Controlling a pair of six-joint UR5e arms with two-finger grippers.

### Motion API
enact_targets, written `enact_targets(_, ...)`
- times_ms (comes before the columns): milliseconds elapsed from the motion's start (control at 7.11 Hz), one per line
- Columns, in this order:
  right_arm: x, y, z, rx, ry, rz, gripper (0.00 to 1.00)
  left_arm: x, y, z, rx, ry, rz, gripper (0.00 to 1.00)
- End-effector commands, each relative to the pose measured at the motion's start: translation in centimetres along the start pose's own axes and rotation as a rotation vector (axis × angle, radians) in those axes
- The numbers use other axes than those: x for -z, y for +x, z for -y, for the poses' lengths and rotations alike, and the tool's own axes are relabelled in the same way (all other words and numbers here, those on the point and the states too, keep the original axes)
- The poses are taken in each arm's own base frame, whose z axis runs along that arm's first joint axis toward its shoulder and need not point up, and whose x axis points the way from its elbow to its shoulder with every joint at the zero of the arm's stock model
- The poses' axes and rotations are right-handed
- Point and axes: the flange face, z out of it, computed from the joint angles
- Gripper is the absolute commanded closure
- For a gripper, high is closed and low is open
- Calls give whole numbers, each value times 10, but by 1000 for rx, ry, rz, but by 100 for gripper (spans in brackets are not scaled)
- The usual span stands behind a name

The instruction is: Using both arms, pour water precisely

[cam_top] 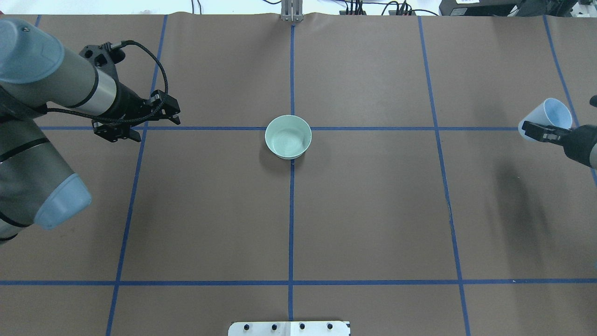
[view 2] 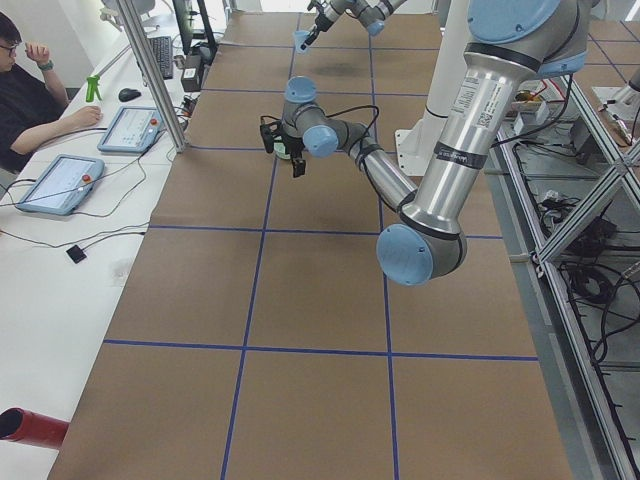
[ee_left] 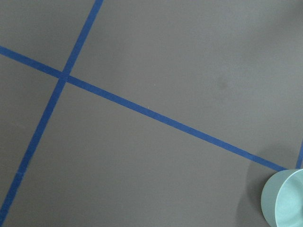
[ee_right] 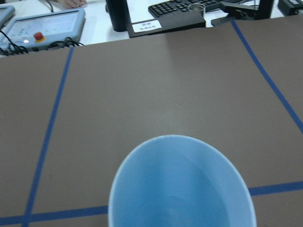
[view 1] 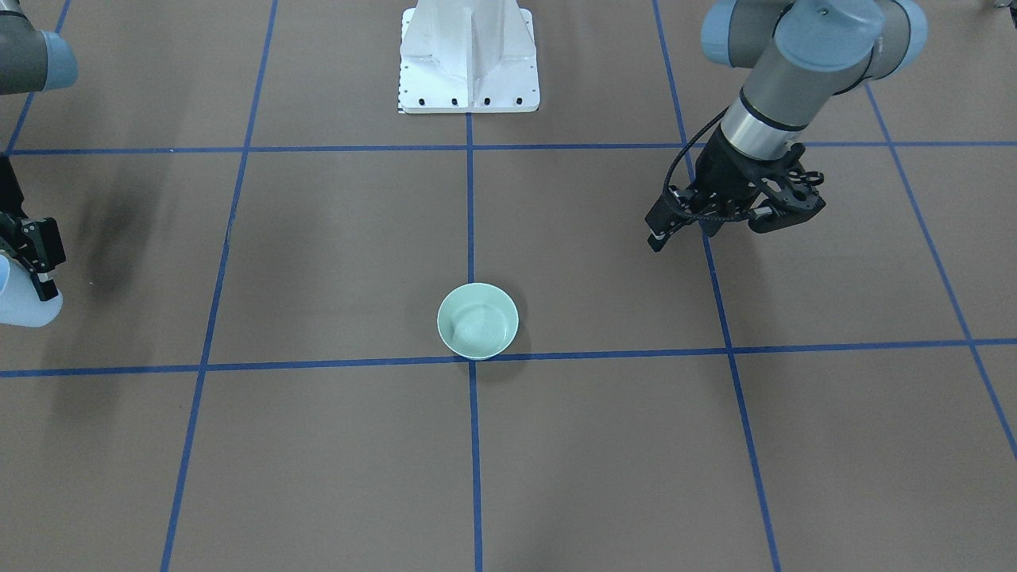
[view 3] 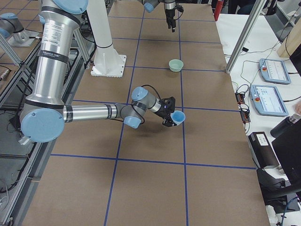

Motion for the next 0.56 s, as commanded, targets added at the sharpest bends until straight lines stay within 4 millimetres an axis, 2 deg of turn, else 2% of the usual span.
enact_targets(0, -4, -75, 43, 136, 66, 140, 100, 6, -44, 18, -73, 23, 43, 0)
enact_targets(141, -10, -106, 48, 328, 90, 185, 100, 5, -51, 22, -82, 27, 54, 0)
enact_targets(281, -11, -146, 46, 422, 84, 264, 100, 6, -53, 25, -77, 30, 55, 0)
enact_targets(422, -14, -175, 41, 440, -13, 348, 100, 8, -54, 27, -75, 33, 55, 0)
